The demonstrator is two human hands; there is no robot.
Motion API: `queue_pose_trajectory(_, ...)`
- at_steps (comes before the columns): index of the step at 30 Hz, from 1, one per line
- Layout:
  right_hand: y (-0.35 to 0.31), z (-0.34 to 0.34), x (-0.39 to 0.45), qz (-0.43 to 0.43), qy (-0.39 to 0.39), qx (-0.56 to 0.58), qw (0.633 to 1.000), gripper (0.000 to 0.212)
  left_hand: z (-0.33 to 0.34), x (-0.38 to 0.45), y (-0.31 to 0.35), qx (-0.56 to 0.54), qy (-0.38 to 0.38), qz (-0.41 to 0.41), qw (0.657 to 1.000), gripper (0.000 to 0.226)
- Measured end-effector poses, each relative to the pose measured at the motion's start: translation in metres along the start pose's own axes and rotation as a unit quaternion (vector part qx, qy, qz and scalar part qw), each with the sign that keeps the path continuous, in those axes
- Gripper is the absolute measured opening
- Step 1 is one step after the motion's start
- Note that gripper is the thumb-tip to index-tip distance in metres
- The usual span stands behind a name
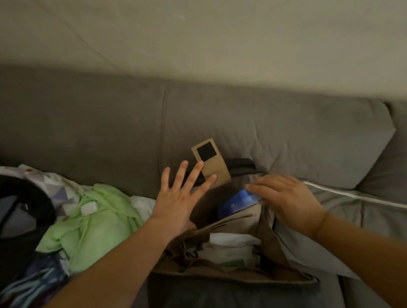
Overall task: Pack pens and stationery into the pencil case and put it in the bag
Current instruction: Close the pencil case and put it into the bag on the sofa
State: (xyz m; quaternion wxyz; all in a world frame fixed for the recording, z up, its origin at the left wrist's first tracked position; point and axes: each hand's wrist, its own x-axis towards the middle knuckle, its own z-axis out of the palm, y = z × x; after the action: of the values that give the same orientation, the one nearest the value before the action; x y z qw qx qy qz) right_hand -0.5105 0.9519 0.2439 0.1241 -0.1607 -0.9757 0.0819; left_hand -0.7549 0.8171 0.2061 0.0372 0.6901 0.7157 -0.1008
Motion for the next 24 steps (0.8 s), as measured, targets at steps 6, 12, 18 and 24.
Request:
queue_pose_trajectory(6,0.0,0.062,0.02,0.103,-0.254,-0.047,0.961,0.058,0.004,-0.005,-0.005,-0.004,0.009,-0.002,1.0,0.134)
queue_pose_trajectory(12,-0.012,0.097,0.009,0.139,-0.394,-0.159,0.895,0.039,0.009,0.001,-0.003,-0.026,0.011,0.012,1.0,0.13)
queue_pose_trajectory(18,-0.035,0.046,0.033,0.416,0.079,0.203,0.883,0.027,0.011,-0.001,-0.009,-0.021,0.026,0.028,0.999,0.127)
queue_pose_trajectory(24,-0.047,-0.001,0.105,0.475,-0.079,0.561,0.674,0.056,0.01,-0.007,-0.009,-0.008,0.06,0.054,0.997,0.121)
